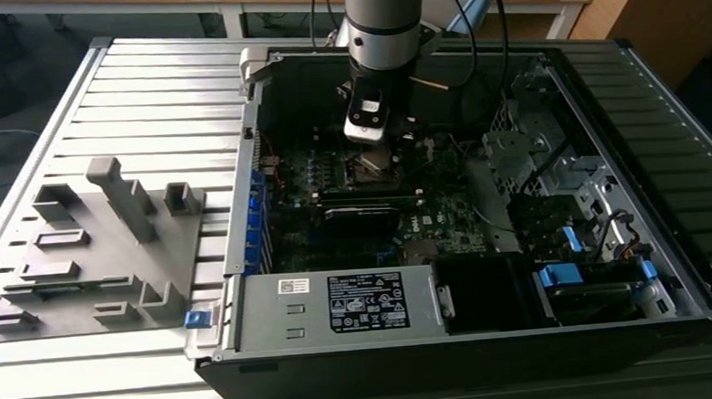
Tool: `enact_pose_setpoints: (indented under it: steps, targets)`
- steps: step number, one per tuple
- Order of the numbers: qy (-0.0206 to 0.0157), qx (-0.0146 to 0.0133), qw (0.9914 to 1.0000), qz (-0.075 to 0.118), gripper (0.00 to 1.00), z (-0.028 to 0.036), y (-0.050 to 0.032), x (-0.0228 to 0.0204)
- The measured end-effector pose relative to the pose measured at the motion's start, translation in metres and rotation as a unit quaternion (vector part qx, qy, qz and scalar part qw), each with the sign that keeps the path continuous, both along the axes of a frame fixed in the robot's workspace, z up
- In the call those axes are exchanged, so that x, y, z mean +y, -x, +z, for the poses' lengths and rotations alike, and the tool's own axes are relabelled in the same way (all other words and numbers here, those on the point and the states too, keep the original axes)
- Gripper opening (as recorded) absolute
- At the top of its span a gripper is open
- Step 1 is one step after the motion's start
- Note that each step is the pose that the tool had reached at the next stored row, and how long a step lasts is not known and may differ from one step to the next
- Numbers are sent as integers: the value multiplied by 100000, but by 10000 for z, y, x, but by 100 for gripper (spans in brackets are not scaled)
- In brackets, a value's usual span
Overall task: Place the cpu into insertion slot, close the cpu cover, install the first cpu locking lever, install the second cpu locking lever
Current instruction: 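Place the cpu into insertion slot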
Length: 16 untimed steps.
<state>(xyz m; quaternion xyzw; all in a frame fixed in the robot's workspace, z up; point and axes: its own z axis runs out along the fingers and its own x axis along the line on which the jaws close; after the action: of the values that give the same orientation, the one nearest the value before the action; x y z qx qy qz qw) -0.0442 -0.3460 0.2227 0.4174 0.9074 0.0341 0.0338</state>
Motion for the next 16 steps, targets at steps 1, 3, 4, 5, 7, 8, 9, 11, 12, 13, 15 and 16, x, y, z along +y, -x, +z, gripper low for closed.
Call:
enact_pose_setpoints:
  steps: [1, 3, 4, 5, 7, 8, 9, 11, 12, 13, 15, 16]
  targets:
    - [3, 0, 100000, -54, 54, 0, 0, 0]
    - [1, -3, 99997, -727, 54, 0, 0, 0]
    - [-3, -3, 99991, -1325, 54, 0, 0, 0]
    - [-2, -3, 99979, -2050, 54, 0, 0, 0]
    - [1, -2, 99928, -3781, 54, 0, 0, 0]
    - [-4, -3, 99890, -4684, 54, -1, 0, 0]
    - [0, -4, 99844, -5575, 54, 0, 0, 0]
    - [2, -1, 99722, -7451, 54, 0, 0, 0]
    - [0, -1, 99650, -8355, 54, 0, 0, 0]
    - [0, -1, 99572, -9244, 54, 0, 0, 0]
    - [1, 1, 99389, -11036, 54, 0, 0, 0]
    - [2, 0, 99286, -11924, 54, 0, 0, 0]
